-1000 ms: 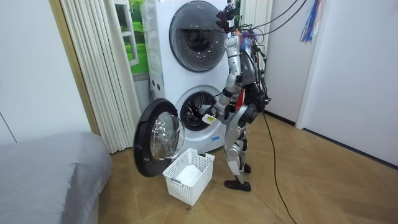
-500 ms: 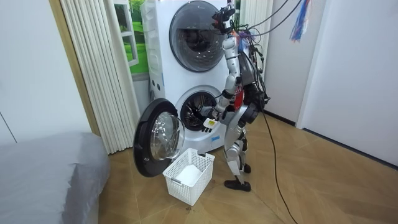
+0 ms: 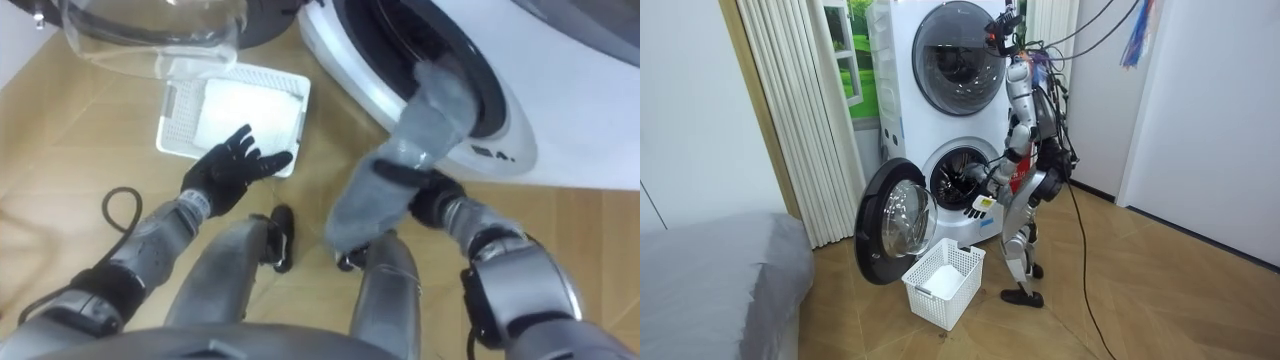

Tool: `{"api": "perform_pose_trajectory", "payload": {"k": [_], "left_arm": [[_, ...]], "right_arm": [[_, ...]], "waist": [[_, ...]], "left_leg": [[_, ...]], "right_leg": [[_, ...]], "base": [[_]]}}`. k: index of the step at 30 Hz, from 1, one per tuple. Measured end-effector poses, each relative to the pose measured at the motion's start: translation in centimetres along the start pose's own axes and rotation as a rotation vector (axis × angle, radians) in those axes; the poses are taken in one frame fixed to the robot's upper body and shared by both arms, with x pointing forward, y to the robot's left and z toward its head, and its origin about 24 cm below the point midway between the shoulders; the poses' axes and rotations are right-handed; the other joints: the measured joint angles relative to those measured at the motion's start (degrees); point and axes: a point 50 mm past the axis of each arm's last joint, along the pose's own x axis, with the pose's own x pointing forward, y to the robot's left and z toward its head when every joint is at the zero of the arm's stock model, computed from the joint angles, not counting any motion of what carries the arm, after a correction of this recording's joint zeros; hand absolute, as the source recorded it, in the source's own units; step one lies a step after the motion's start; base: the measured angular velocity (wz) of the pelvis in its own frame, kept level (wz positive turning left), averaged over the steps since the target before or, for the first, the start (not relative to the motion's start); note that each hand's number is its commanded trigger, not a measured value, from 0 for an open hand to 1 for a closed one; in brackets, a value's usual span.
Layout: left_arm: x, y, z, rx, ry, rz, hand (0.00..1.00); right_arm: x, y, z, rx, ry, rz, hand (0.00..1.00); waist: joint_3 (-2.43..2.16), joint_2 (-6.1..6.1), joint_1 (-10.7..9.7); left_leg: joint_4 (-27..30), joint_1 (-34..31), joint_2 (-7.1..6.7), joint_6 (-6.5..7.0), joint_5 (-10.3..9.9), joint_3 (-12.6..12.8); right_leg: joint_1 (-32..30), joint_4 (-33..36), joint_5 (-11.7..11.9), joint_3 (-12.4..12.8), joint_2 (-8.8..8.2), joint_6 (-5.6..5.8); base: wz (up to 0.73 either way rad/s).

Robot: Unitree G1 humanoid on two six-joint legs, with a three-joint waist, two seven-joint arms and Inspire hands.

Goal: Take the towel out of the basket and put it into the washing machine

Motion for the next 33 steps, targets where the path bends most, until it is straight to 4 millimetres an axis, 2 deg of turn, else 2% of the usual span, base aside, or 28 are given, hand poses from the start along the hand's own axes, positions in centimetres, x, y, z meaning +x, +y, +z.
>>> {"api": "perform_pose_trajectory", "payload": {"k": [9, 11, 14, 16, 17, 19, 26, 27, 28, 29, 33], "left_arm": [[-1.1, 1.2, 0.3, 0.006, -0.020, 0.040, 0.00], [-1.6, 1.5, 0.2, 0.008, -0.028, 0.051, 0.00], [-2.1, 1.3, 0.5, 0.012, -0.046, 0.044, 0.00], [-2.1, 1.1, 0.6, 0.012, -0.052, 0.037, 0.00], [-2.1, 1.0, 0.5, 0.017, -0.051, 0.042, 0.00], [-2.0, 0.8, 0.7, 0.036, -0.055, 0.038, 0.00], [-2.0, 0.2, 0.4, 0.034, -0.061, 0.040, 0.00], [-2.0, 0.2, 0.4, 0.034, -0.064, 0.045, 0.00], [-2.0, 0.2, 0.4, 0.033, -0.067, 0.056, 0.00], [-2.0, 0.1, 0.3, 0.031, -0.071, 0.063, 0.00], [-2.0, -0.2, 0.2, 0.016, -0.083, 0.081, 0.00]], "right_arm": [[-0.3, 0.5, 4.4, 0.237, -0.151, -0.008, 1.00], [-0.6, 0.6, 6.0, 0.251, -0.182, -0.025, 1.00], [-0.6, 0.9, 6.8, 0.311, -0.176, -0.028, 1.00], [-0.6, 1.3, 7.2, 0.337, -0.179, -0.037, 1.00], [-0.7, 1.4, 7.5, 0.352, -0.181, -0.045, 1.00], [-0.7, 1.7, 8.1, 0.383, -0.190, -0.060, 1.00], [-1.0, 2.7, 10.2, 0.519, -0.236, -0.100, 1.00], [-1.0, 2.8, 10.4, 0.536, -0.240, -0.102, 0.64], [-1.1, 2.9, 10.6, 0.570, -0.246, -0.106, 0.39], [-1.2, 3.0, 10.9, 0.596, -0.250, -0.114, 0.00], [-1.4, 2.9, 11.3, 0.675, -0.245, -0.160, 0.00]], "waist": [[-0.11, -2.02, 0.30], [-0.20, -3.30, 0.16], [-0.17, -4.57, 0.23], [-0.13, -4.74, 0.04], [-0.17, -5.16, -0.33], [-0.19, -5.59, -0.47], [-0.16, -5.69, -0.69], [-0.16, -5.69, -0.70], [-0.16, -5.69, -0.72], [-0.16, -5.68, -0.78], [-0.18, -5.56, -0.78]], "left_leg": [[1.37, -1.16, -0.90, 0.21, 0.12, -1.07], [1.42, -1.08, -1.08, 0.27, 0.16, -0.76], [1.82, -1.14, -1.16, 0.28, 0.16, -0.72], [2.47, -1.45, -1.26, 0.30, 0.16, -0.79], [2.59, -1.62, -1.99, 0.51, 0.27, -0.76], [3.06, -2.14, -2.54, 0.76, 0.41, -0.38], [5.29, -4.55, -3.02, 1.33, 0.53, 0.00], [5.47, -4.78, -3.02, 1.35, 0.54, -0.02], [5.75, -5.19, -3.04, 1.41, 0.55, -0.02], [5.80, -5.45, -3.17, 1.55, 0.63, -0.02], [6.00, -5.77, -3.61, 1.72, 0.65, -0.19]], "right_leg": [[-0.62, 1.44, -0.74, -0.84, -0.84, 0.25], [-0.90, 2.52, -0.97, -0.64, -1.40, 0.17], [-1.00, 3.24, -1.21, -0.64, -1.64, 0.12], [-1.17, 3.89, -1.30, -0.67, -1.85, 0.14], [-1.75, 5.07, -1.82, -0.55, -2.76, 0.21], [-2.75, 6.06, -2.23, -0.15, -3.64, 0.26], [-5.06, 8.37, -2.33, 0.27, -4.72, 0.32], [-5.25, 8.48, -2.33, 0.27, -4.73, 0.32], [-5.61, 8.72, -2.33, 0.19, -4.86, 0.32], [-5.74, 8.92, -2.40, -0.30, -5.30, 0.23], [-5.71, 9.10, -2.68, -0.55, -5.57, 0.67]], "base": [[0.09], [0.00], [0.06], [0.08], [0.15], [0.11], [0.04], [0.04], [0.07], [0.08], [0.10]]}}
